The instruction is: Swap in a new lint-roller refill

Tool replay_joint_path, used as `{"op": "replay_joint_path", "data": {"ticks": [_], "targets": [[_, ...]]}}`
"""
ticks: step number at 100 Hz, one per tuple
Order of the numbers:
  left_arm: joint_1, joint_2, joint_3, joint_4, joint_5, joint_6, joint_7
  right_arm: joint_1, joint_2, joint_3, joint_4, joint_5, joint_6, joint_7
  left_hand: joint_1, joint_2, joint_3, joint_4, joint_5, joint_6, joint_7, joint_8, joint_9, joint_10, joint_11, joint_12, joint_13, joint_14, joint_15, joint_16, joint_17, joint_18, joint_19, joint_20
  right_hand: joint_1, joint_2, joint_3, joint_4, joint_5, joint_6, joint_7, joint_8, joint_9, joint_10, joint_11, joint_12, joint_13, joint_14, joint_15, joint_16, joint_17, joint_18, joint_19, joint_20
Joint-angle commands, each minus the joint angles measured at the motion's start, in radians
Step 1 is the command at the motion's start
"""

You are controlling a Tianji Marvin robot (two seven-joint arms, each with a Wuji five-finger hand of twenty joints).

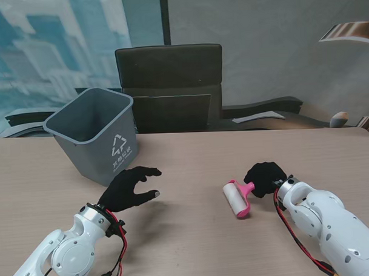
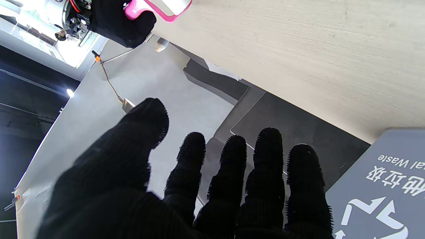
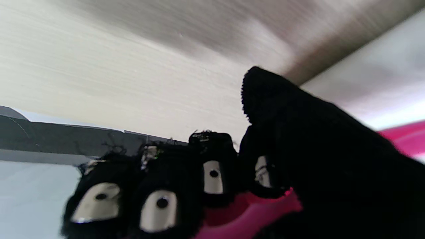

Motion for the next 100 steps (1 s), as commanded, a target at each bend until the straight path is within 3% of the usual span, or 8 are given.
{"op": "replay_joint_path", "data": {"ticks": [1, 35, 68, 100], "targets": [[0.003, -0.004, 0.002, -0.002, -0.005, 0.007, -0.014, 0.001, 0.011, -0.001, 0.020, -0.017, 0.001, 0.013, 0.016, 0.045, 0.012, 0.015, 0.013, -0.014, -0.004, 0.014, 0.005, 0.008, -0.005, -0.023, -0.028, -0.005, 0.007, 0.001, -0.006, -0.007, 0.000, 0.011, -0.013, -0.021, 0.067, -0.033, 0.046, -0.006, 0.007, 0.018, 0.082, 0.083, 0.031, 0.011, -0.017, -0.402, 0.165, 0.067, 0.071, -0.198, 0.178, 0.018], [0.003, -0.007, 0.002, -0.004, -0.011, 0.025, -0.005, 0.003, 0.036, 0.053, 0.071, -0.117, -0.024, -0.032, 0.022, 0.049, 0.009, 0.018, 0.015, -0.013, 0.007, 0.021, 0.010, 0.007, 0.004, -0.018, -0.025, -0.005, 0.015, 0.007, -0.005, -0.010, 0.007, 0.017, -0.017, -0.016, 0.064, -0.032, 0.038, -0.010, 0.004, 0.026, 0.074, 0.078, 0.027, 0.014, -0.016, -0.403, 0.162, 0.059, 0.071, -0.198, 0.175, 0.017], [-0.004, -0.008, 0.007, 0.002, -0.021, 0.030, -0.010, -0.082, 0.053, 0.184, 0.051, -0.237, 0.041, -0.042, 0.025, 0.051, 0.008, 0.020, 0.014, -0.013, 0.011, 0.023, 0.012, 0.007, 0.006, -0.017, -0.024, -0.005, 0.019, 0.009, -0.004, -0.009, 0.009, 0.018, -0.013, -0.018, 0.058, -0.036, 0.038, -0.011, 0.002, 0.031, 0.067, 0.083, 0.022, 0.014, -0.016, -0.394, 0.161, 0.050, 0.068, -0.192, 0.165, 0.012], [-0.012, -0.009, 0.018, 0.006, -0.034, 0.034, -0.011, -0.100, 0.053, 0.195, 0.038, -0.255, 0.065, -0.047, 0.026, 0.053, 0.007, 0.021, 0.016, -0.012, 0.015, 0.024, 0.015, 0.007, 0.008, -0.016, -0.020, -0.006, 0.023, 0.012, -0.003, -0.009, 0.011, 0.020, -0.011, -0.020, 0.055, -0.039, 0.037, -0.007, 0.000, 0.033, 0.064, 0.088, 0.021, 0.013, -0.017, -0.389, 0.163, 0.043, 0.067, -0.182, 0.161, 0.009]]}}
